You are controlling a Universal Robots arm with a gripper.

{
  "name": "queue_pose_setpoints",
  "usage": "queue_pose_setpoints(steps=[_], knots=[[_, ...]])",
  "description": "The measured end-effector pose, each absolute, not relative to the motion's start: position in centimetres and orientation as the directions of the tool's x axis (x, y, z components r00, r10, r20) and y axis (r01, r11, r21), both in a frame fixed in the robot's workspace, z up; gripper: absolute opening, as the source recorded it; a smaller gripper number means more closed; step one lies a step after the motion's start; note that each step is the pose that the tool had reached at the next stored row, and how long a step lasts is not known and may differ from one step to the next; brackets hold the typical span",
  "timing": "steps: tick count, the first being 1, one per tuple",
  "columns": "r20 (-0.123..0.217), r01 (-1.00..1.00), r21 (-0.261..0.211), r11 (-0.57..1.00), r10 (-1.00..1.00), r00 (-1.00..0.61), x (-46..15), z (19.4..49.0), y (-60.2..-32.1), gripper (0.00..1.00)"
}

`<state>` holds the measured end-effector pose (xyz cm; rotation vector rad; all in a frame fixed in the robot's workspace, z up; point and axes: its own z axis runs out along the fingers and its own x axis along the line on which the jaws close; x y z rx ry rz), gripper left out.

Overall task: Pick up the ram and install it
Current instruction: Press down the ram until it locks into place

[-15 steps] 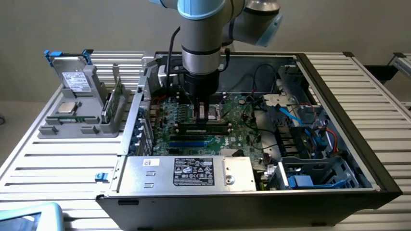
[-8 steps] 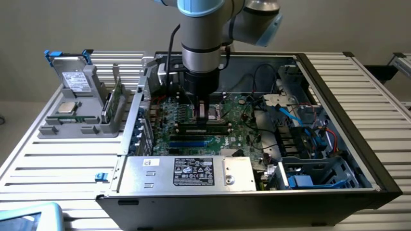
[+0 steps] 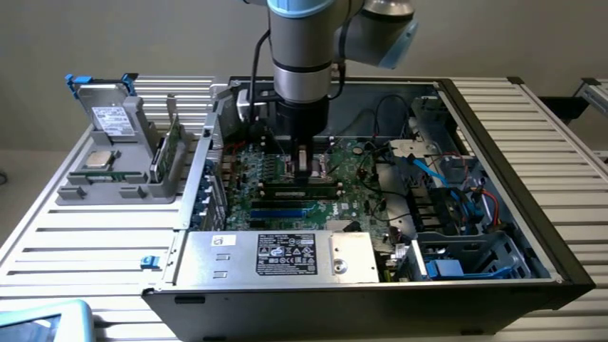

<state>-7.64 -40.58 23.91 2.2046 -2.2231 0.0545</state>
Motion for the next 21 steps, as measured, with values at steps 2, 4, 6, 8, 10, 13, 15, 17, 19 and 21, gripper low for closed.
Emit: queue_pose_setpoints(steps=[2,4,6,8,10,13,15,17,19,21], knots=[[0.032,-1.000,-0.018,0.008,-0.999,-0.009,-7.49,24.04,-40.58,0.11],[0.032,-1.000,-0.018,0.008,-0.999,-0.009,-7.34,24.18,-40.58,0.11],[0.032,-1.000,-0.018,0.008,-0.999,-0.009,-7.16,24.46,-40.58,0.11],[0.032,-1.000,-0.018,0.008,-0.999,-0.009,-7.04,24.68,-40.58,0.11],[0.032,-1.000,-0.018,0.008,-0.999,-0.009,-7.03,24.69,-40.58,0.11],[0.032,-1.000,-0.018,0.008,-0.999,-0.009,-7.02,24.69,-40.58,0.11],[0.032,-1.000,-0.018,0.008,-0.999,-0.009,-7.02,24.70,-40.58,0.11],[0.032,-1.000,-0.018,0.008,-0.999,-0.009,-7.02,24.70,-40.58,0.11],[0.032,-1.000,-0.018,0.008,-0.999,-0.009,-7.02,24.70,-40.58,0.11],[0.032,-1.000,-0.018,0.009,-0.999,-0.010,-7.02,24.70,-40.58,0.11]])
